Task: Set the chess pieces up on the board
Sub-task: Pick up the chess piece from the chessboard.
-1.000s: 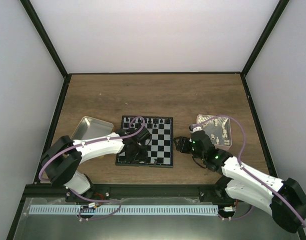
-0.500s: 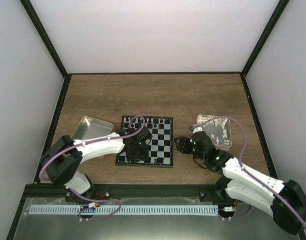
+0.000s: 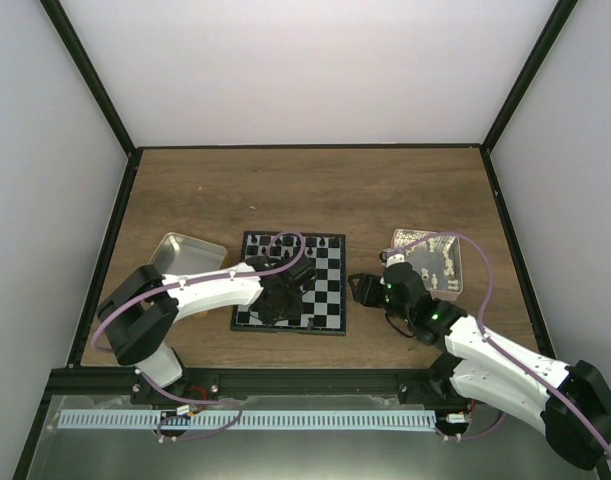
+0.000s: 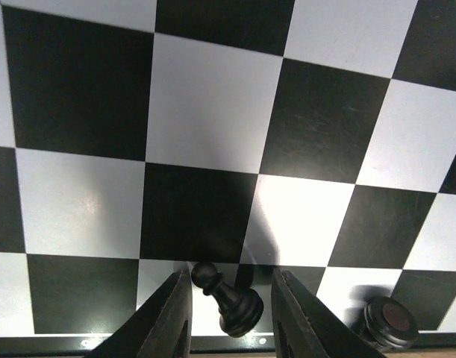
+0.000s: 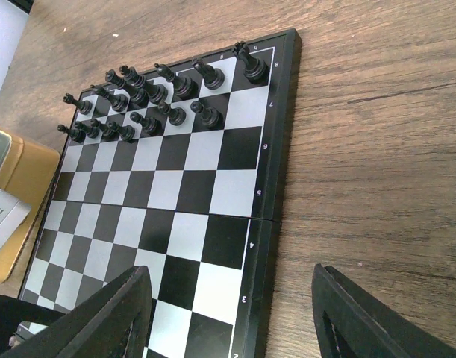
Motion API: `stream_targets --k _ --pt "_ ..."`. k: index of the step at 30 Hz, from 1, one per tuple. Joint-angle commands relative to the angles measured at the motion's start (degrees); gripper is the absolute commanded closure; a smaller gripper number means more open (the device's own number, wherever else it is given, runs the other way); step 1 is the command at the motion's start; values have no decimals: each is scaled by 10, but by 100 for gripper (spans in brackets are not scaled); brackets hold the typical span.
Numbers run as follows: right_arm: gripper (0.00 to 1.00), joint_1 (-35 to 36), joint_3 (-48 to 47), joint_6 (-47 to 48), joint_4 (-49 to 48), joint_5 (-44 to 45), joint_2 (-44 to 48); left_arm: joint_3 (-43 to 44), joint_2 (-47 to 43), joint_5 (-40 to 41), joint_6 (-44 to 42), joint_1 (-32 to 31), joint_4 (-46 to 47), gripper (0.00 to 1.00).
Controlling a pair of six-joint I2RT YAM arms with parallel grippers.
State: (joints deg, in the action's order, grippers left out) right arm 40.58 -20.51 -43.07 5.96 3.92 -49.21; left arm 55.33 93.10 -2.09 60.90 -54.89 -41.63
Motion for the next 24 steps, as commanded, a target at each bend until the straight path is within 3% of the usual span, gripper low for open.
stream_targets --k 1,12,21,24 --pt "40 -3 2 9 -4 12 3 19 22 66 -9 -8 -39 69" --pt "39 -3 0 9 -8 12 -2 30 28 70 -38 -20 -39 79" --pt "40 -3 0 10 -11 10 -9 27 36 51 -76 -37 -57 69" --pt "39 -3 0 8 -12 9 -11 31 37 53 -73 -40 -59 70"
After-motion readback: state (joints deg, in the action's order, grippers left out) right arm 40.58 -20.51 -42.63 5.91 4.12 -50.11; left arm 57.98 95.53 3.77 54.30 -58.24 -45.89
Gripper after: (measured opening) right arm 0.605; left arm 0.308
